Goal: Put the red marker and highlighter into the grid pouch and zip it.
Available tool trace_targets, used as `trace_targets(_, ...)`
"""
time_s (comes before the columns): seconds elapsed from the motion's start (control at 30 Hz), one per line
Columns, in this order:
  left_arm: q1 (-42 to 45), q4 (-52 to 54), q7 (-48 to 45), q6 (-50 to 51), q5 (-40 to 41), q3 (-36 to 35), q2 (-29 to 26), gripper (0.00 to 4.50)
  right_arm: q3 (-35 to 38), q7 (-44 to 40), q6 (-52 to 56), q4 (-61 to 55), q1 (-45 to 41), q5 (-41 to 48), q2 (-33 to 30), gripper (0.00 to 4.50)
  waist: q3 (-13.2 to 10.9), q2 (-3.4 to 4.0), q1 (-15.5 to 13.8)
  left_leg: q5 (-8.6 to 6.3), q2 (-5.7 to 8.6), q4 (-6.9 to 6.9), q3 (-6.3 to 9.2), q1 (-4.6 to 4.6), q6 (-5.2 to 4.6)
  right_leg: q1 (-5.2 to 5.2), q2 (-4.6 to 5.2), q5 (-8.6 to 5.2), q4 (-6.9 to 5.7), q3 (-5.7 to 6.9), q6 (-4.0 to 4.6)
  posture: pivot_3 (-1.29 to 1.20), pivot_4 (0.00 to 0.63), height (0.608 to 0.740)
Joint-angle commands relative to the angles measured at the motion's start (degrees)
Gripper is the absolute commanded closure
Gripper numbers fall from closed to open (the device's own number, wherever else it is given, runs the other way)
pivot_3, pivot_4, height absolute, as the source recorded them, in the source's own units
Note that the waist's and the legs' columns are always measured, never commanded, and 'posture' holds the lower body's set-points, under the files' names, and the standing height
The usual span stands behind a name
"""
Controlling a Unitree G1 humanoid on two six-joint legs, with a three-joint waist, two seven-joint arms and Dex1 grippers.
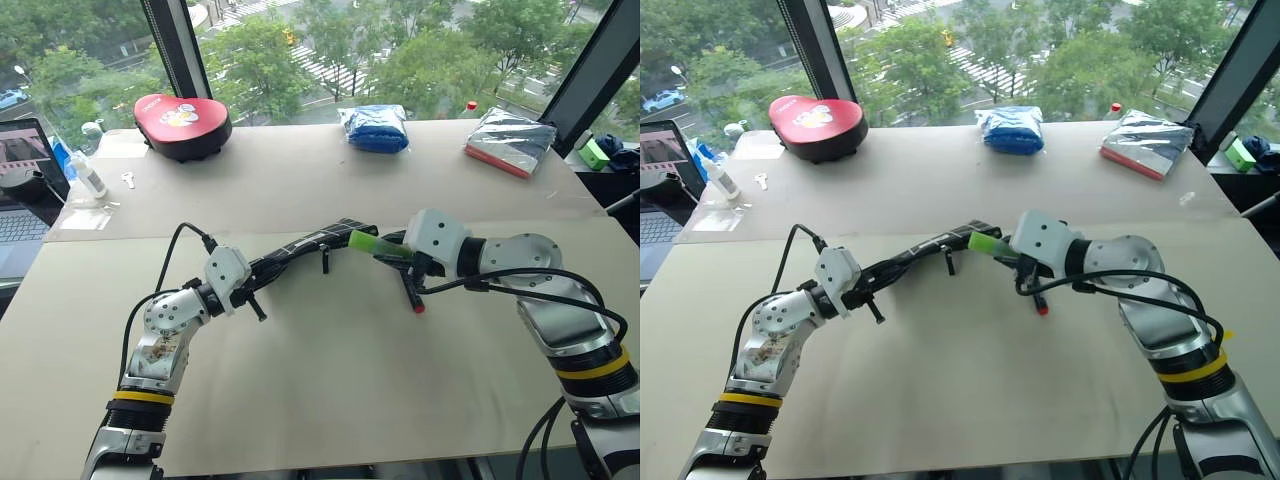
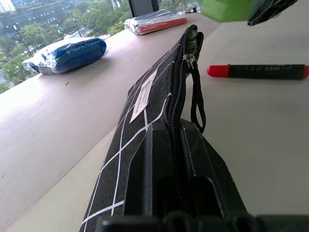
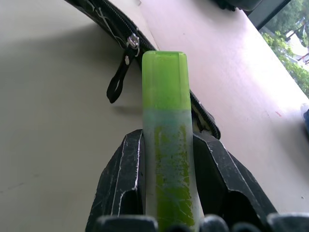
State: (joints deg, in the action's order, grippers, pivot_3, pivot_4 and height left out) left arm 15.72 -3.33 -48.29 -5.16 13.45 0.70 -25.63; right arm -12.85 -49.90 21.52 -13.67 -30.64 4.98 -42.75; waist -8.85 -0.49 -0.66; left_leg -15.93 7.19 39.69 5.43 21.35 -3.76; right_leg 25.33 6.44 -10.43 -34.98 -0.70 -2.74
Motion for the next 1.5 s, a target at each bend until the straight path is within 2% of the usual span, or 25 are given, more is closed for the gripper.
trace_targets(0.03,0.6,1.2,0.1,-1.3,0.3,-0.3,0.0,4.50,0.5,-0.1,-1.9,0.8,-1.6,-1.5,0.4,3.47,0.0,0.00,0.0,0.00,0.00,0.00,0.00,0.00,0.00,0.00,0.00,0.00,0.00,0.00,0.00,0.00,0.150,0.740)
trace_targets(0.4,0.2,2.2,0.0,-1.2,0.2,0.0,-0.2,4.50,-0.7,-1.4,-2.9,4.6,-2.8,-4.9,1.3,3.47,0.0,0.00,0.0,0.00,0.01,0.00,0.00,0.00,0.00,0.00,0.00,0.00,0.00,0.00,0.00,0.00,0.150,0.740)
trace_targets(0.73,-0.7,1.9,-2.1,-4.7,-2.7,2.3,-2.1,4.50,-1.5,-2.4,1.1,7.0,-5.9,-5.6,2.8,3.47,0.0,0.00,0.1,0.00,0.00,-0.02,0.00,0.00,0.00,0.03,0.00,0.00,0.00,-0.01,0.00,0.00,0.150,0.740)
trace_targets(0.93,-1.2,1.6,-2.6,-5.9,-3.0,2.7,-2.4,4.50,-3.2,-1.7,3.8,6.8,-6.1,-8.3,3.2,3.47,0.0,0.00,0.0,0.00,0.01,-0.01,0.00,0.02,0.00,0.03,0.00,0.00,0.00,-0.01,0.01,0.00,0.150,0.740)
trace_targets(1.03,-1.4,1.7,-2.8,-6.1,-3.0,2.8,-2.4,4.50,-6.4,-0.3,4.1,5.7,-5.7,-12.0,4.1,3.47,0.0,0.00,0.0,0.00,0.00,-0.02,0.00,0.02,0.01,0.05,0.00,0.00,-0.01,-0.01,0.01,0.00,0.150,0.740)
trace_targets(1.27,-1.6,1.7,-3.0,-6.2,-3.0,2.8,-2.4,4.50,-13.1,3.9,0.2,5.2,-5.6,-21.7,6.9,3.47,0.0,0.01,0.2,0.04,0.02,0.06,-0.02,0.46,0.07,0.58,0.00,0.02,-0.14,-0.02,0.02,0.00,0.150,0.740)
trace_targets(1.4,-1.2,1.4,-3.3,-6.1,-2.7,2.6,-2.4,4.50,-15.3,9.0,-6.7,8.0,-7.0,-26.7,10.1,3.47,0.0,0.01,0.3,0.11,0.01,0.08,-0.04,0.70,0.17,0.85,-0.02,0.06,-0.21,-0.01,0.10,0.00,0.150,0.740)
trace_targets(1.5,-1.0,1.2,-3.6,-6.1,-2.5,2.4,-2.5,4.50,-15.0,12.0,-12.5,9.0,-6.8,-26.5,13.2,3.47,0.0,0.01,0.4,0.13,0.01,0.06,-0.04,0.70,0.21,0.85,-0.05,0.08,-0.21,0.00,0.13,0.00,0.150,0.740)
